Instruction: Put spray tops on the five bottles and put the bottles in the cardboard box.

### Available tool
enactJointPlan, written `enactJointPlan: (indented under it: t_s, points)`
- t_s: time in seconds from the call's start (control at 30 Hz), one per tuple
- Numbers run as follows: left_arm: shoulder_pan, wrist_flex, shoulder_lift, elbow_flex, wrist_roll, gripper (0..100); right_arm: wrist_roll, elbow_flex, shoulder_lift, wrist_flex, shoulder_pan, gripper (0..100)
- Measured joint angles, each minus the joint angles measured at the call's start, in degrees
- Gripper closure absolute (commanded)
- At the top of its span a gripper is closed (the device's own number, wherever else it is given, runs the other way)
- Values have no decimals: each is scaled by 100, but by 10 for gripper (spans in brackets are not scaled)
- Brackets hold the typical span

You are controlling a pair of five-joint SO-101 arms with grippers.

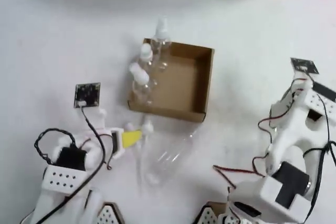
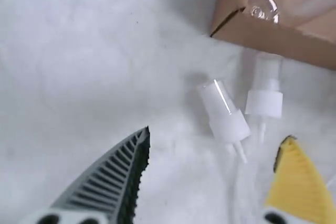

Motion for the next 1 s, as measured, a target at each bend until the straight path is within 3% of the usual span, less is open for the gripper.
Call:
enactJointPlan:
  t_s: [0.3,0.63,1.0]
  points:
    - [0,0,0,0,0,637,0,185,273,-765,-9,758]
    - [0,0,0,0,0,637,0,193,554,-818,-62,757]
    - [0,0,0,0,-229,637,-1459,202,554,-818,-44,755]
